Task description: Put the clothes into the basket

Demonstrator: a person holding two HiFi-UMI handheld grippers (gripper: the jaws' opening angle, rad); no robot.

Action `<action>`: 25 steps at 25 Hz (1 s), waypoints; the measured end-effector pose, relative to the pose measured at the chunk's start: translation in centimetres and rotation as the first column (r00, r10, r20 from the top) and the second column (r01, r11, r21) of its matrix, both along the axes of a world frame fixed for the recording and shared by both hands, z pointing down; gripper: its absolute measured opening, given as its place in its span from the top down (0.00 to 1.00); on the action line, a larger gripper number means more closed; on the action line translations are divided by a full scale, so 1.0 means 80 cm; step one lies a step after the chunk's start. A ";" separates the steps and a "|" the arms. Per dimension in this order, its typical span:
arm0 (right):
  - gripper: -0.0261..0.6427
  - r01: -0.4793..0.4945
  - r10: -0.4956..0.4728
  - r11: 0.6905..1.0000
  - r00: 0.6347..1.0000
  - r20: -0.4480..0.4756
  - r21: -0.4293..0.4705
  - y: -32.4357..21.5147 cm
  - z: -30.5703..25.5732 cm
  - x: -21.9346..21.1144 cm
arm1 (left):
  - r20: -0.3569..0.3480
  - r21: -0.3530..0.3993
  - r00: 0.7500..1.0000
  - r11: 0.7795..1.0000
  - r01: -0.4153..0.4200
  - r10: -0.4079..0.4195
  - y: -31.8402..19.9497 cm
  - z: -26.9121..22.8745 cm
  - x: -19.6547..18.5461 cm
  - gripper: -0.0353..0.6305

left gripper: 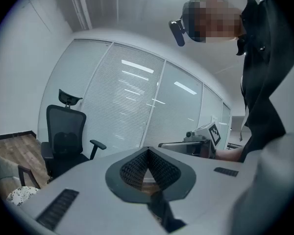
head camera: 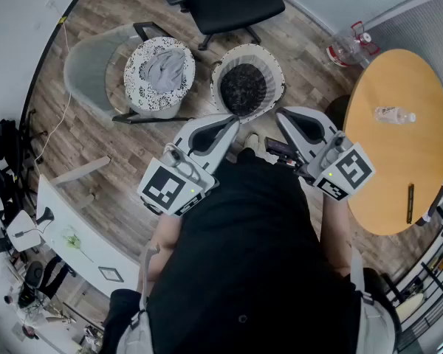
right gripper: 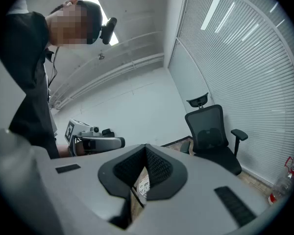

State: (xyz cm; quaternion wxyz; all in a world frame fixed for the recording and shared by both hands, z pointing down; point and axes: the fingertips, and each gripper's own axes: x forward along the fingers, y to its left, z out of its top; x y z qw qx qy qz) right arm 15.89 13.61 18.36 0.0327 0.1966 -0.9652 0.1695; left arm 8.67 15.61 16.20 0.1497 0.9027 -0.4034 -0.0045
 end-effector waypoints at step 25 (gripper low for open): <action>0.94 0.040 -0.038 0.996 0.999 0.023 -0.076 0.007 0.014 -0.050 | 0.000 -0.040 0.996 0.996 0.084 -0.084 0.014 0.013 -0.057 0.93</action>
